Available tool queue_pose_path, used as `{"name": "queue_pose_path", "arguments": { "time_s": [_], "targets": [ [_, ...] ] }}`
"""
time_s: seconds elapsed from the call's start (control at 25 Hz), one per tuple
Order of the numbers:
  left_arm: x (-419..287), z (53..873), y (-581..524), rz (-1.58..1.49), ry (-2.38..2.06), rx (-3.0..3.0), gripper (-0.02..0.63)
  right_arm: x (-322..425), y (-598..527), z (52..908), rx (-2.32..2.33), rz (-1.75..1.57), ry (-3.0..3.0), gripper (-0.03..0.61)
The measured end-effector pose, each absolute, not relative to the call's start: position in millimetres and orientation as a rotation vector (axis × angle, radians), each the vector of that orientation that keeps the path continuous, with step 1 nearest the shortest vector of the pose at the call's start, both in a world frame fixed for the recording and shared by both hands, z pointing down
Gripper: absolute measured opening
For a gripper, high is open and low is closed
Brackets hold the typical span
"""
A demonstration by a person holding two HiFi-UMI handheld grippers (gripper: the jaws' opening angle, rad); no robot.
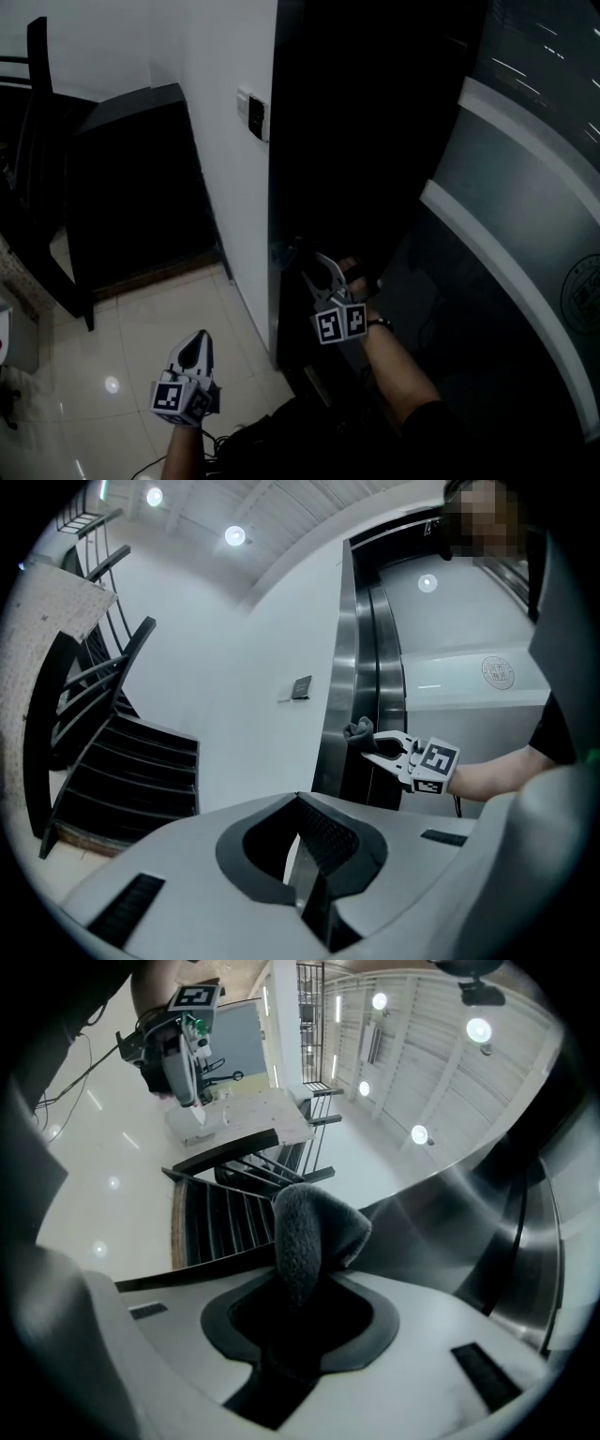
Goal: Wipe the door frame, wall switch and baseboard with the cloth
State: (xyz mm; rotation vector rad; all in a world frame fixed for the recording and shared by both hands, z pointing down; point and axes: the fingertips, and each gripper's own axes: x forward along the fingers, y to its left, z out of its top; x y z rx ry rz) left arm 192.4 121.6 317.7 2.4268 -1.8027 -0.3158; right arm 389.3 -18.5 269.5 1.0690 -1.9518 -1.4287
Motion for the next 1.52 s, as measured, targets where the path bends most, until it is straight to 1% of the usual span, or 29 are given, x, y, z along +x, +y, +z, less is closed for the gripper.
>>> {"name": "queue_pose_path", "arguments": {
  "time_s": [0.4, 0.68, 0.84, 1.24, 1.4, 1.52],
  "targets": [
    [169, 330, 135, -0.247, -1.868, 2.345, -0.006, 390, -12, 344, 0.956, -1.274, -1.948, 0.103],
    [164, 337, 139, -0.214, -1.923, 2.267, -0.006, 389, -14, 366, 0.939, -1.227, -1.979, 0.103],
    [159, 351, 141, -0.206, -1.934, 2.244, -0.006, 388, -12, 390, 0.89, -1.193, -1.978, 0.103],
    [151, 354, 140, -0.172, -1.934, 2.231, -0.006, 386, -13, 445, 0.841, -1.101, -2.006, 0.103],
    [154, 352, 136, -0.187, -1.905, 2.239, -0.006, 385, -5, 434, 0.862, -1.073, -2.065, 0.097],
    [163, 352, 129, -0.179, -1.84, 2.266, -0.006, 393, 11, 376, 0.982, -1.156, -2.114, 0.097]
  ]
}}
